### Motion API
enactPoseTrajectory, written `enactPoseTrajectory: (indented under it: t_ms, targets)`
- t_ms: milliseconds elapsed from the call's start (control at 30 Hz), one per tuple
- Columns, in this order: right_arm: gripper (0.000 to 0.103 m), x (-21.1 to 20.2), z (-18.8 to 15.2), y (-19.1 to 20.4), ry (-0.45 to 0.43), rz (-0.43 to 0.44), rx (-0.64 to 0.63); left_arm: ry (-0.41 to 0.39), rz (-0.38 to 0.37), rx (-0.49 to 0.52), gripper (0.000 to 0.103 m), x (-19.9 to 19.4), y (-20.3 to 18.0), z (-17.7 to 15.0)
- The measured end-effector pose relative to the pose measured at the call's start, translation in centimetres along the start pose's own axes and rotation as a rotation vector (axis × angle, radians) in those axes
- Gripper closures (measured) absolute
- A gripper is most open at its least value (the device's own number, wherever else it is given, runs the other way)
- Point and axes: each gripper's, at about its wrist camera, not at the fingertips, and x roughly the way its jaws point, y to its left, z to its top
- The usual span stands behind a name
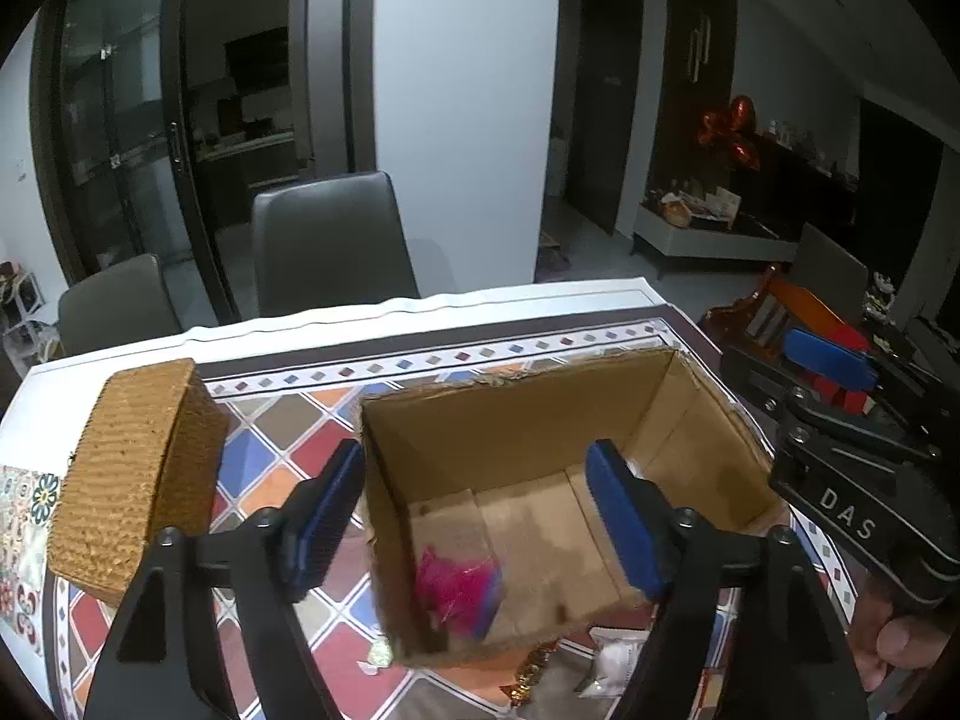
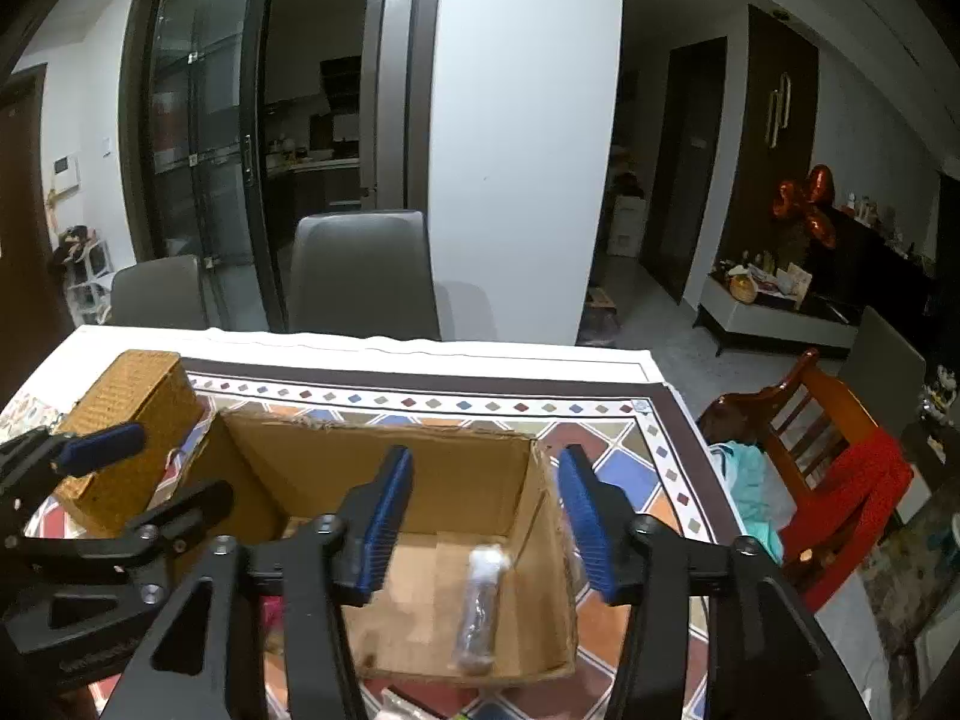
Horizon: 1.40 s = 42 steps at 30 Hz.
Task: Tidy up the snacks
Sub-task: 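Open both tools to drop the snacks into the cardboard box, then move both tools back toward the snacks beside the cardboard box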
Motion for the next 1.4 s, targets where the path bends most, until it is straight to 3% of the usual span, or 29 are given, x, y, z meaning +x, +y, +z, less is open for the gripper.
enactPoseTrajectory:
  t_ms: [67, 567, 1400]
  targets:
    - [0.045, -0.2, 0.0, -0.1, -0.006, -0.004, 0.006, -0.006, 0.013, -0.004, 0.02, -0.2, 0.2, 0.1]
    - [0.044, -3.7, 0.1, 0.1, -0.042, -0.003, 0.025, -0.046, 0.052, -0.004, 0.017, -4.2, 0.6, -0.3]
    - [0.044, -9.3, -2.0, 1.2, -0.091, -0.032, 0.047, -0.088, 0.085, 0.017, 0.017, -9.6, 2.0, -3.1]
